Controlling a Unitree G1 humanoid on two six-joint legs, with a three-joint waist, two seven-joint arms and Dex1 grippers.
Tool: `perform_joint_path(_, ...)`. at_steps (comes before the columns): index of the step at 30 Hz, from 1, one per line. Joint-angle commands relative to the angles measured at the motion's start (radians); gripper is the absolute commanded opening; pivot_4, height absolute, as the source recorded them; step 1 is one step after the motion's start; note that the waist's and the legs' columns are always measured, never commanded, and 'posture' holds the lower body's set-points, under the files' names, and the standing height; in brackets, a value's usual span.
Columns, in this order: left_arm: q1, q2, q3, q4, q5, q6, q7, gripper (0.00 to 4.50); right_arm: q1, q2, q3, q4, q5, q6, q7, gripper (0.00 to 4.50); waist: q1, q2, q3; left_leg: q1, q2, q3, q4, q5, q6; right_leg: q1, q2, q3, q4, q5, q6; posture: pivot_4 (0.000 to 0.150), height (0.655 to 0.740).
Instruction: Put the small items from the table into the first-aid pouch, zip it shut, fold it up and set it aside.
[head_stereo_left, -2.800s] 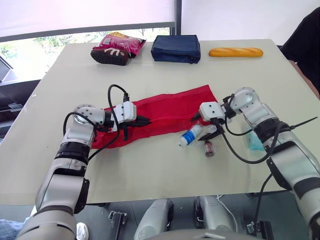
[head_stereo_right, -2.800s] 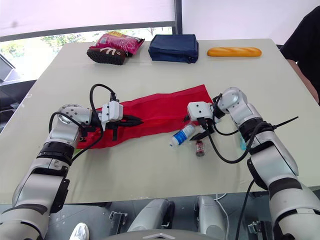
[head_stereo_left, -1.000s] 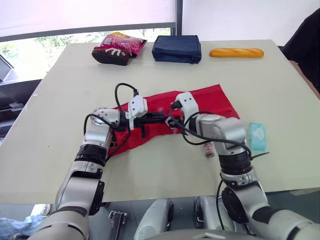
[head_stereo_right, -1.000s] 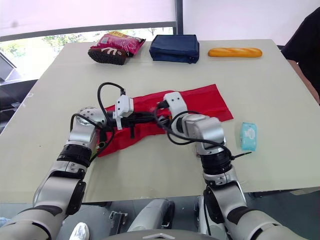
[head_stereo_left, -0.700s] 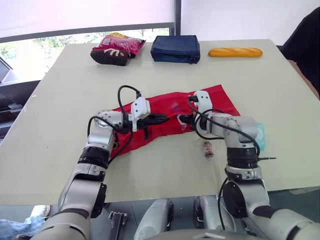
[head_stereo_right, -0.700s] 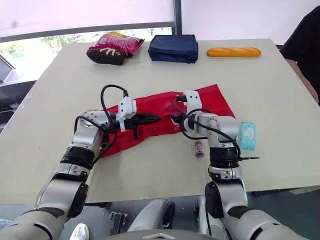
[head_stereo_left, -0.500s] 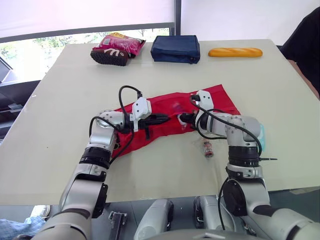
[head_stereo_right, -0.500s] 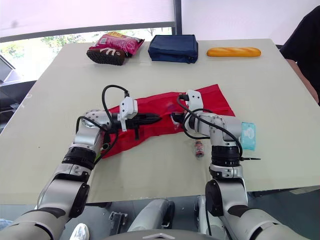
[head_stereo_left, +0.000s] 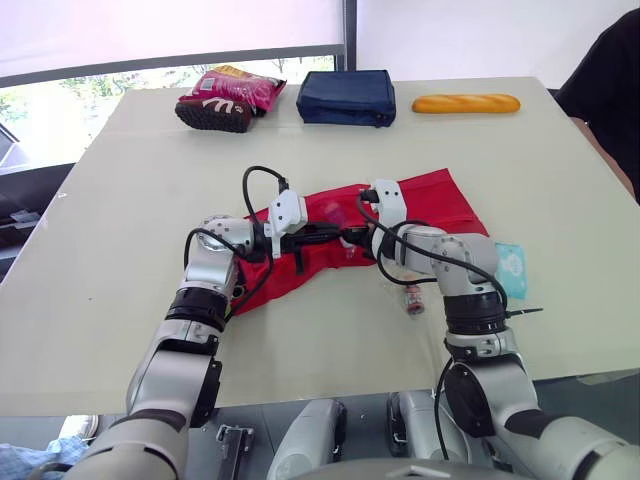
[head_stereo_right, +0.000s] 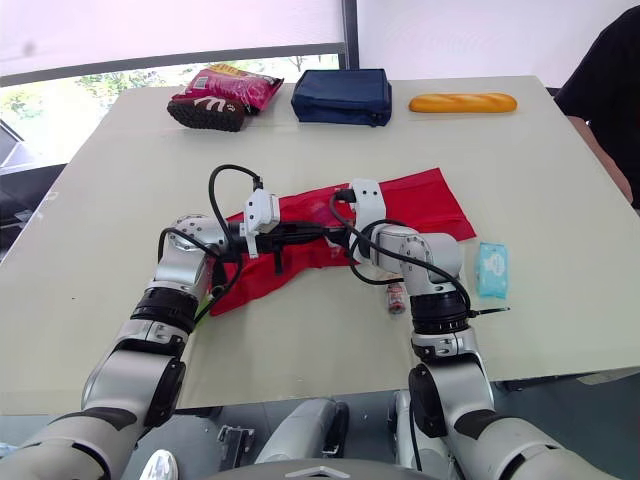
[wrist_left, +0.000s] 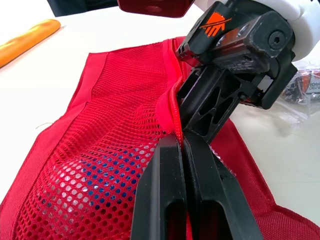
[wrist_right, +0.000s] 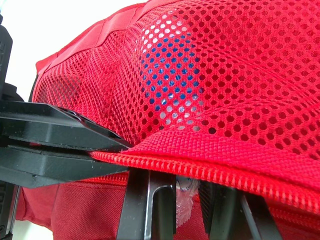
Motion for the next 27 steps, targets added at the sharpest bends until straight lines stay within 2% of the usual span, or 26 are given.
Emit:
perform_joint_path(1,-0.037,-0.025,-0.009,-0.007,-0.001,-0.024,0.005,0.0,-0.032,0.138,0.052,-0.026,0.085,-0.014,0.062,0.54,-0.001,0.0,0.0,0.0,0.0,0.0,0.0,0.0,0.0,0.0,0.0,0.0,0.0,0.0,0.0,0.15,0.7395)
perform_joint_path(5,-0.039,-0.026,-0.005,0.002,0.002,-0.029,0.001,0.0,-0.024,0.119,0.053,-0.043,0.091,-0.003,0.066,2.3,-0.003,0.0,0.0,0.0,0.0,0.0,0.0,0.0,0.0,0.0,0.0,0.0,0.0,0.0,0.0,0.15,0.7395)
perform_joint_path(6,-0.039,-0.025,-0.002,0.005,0.003,-0.031,0.0,0.0,-0.02,0.109,0.055,-0.05,0.089,0.001,0.069,2.85,-0.003,0.0,0.0,0.0,0.0,0.0,0.0,0.0,0.0,0.0,0.0,0.0,0.0,0.0,0.0,0.15,0.7395)
perform_joint_path(8,-0.034,-0.02,0.004,0.009,0.004,-0.035,-0.005,0.0,-0.012,0.083,0.062,-0.07,0.087,0.015,0.081,3.58,-0.003,0.0,0.0,0.0,0.0,0.0,0.0,0.0,0.0,0.0,0.0,0.0,0.0,0.0,0.0,0.15,0.7395)
perform_joint_path(15,-0.02,0.004,0.015,0.026,0.007,-0.043,-0.018,0.0,0.023,-0.078,0.169,-0.193,0.097,0.035,0.22,3.58,-0.002,0.0,0.0,0.0,0.0,0.0,0.0,0.0,0.0,0.0,0.0,0.0,0.0,0.0,0.0,0.15,0.7395)
perform_joint_path(23,-0.015,0.013,0.017,0.036,0.012,-0.044,-0.034,0.0,0.053,-0.278,0.289,-0.29,0.04,-0.099,0.342,3.58,-0.002,0.0,0.0,0.0,0.0,0.0,0.0,0.0,0.0,0.0,0.0,0.0,0.0,0.0,0.0,0.15,0.7395)
perform_joint_path(27,-0.015,0.015,0.014,0.037,0.012,-0.044,-0.039,0.0,0.067,-0.33,0.32,-0.309,0.02,-0.135,0.363,3.58,-0.001,0.0,0.0,0.0,0.0,0.0,0.0,0.0,0.0,0.0,0.0,0.0,-0.001,0.0,0.0,0.15,0.7395)
